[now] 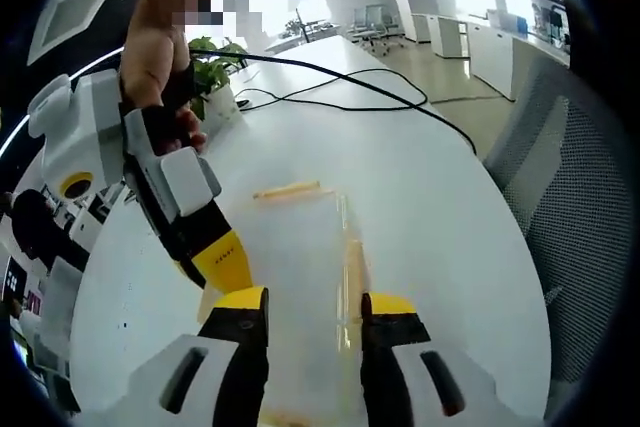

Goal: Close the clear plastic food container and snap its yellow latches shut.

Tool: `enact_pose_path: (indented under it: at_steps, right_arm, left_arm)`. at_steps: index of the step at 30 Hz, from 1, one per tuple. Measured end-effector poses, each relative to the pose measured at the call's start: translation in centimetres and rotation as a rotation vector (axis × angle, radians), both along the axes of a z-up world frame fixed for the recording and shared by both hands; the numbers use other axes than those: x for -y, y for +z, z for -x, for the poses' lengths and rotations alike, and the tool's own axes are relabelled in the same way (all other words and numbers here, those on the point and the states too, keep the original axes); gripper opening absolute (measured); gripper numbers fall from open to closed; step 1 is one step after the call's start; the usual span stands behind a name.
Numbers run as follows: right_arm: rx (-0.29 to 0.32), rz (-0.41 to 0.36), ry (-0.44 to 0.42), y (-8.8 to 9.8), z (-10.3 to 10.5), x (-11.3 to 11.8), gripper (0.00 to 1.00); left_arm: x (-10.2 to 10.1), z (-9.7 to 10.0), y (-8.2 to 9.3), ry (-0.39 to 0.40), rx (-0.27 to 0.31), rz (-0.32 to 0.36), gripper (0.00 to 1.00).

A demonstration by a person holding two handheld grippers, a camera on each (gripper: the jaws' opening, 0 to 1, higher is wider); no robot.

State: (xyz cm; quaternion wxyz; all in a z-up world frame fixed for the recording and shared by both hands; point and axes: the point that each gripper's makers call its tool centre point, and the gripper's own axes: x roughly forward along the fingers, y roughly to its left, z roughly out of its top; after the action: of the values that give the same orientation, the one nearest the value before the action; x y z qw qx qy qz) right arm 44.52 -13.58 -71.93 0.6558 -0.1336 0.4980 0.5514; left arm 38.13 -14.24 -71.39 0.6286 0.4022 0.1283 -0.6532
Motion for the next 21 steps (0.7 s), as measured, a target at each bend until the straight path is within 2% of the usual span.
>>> enact_pose_path:
  at_steps: [4, 8, 12, 21]
  right_arm:
    - [0.027, 0.0, 0.008, 0.2, -0.1, 0.0, 0.3]
    - [0.068, 0.008, 0.035, 0.6, -0.1, -0.2, 0.3]
    - [0.1, 0.033, 0.047, 0.7, -0.2, -0.1, 0.3]
    - [0.166, 0.063, 0.02, 1.6, -0.5, 0.7, 0.39]
  left_arm:
    - [0.1, -0.1, 0.2, -0.003, -0.018, 0.013, 0.3]
    - [0.1, -0.2, 0.6, 0.047, -0.076, 0.031, 0.29]
    - [-0.2, -0.2, 0.8, 0.056, -0.077, 0.027, 0.29]
    - [-1.0, -1.1, 2.5, 0.113, -0.083, 0.059, 0.33]
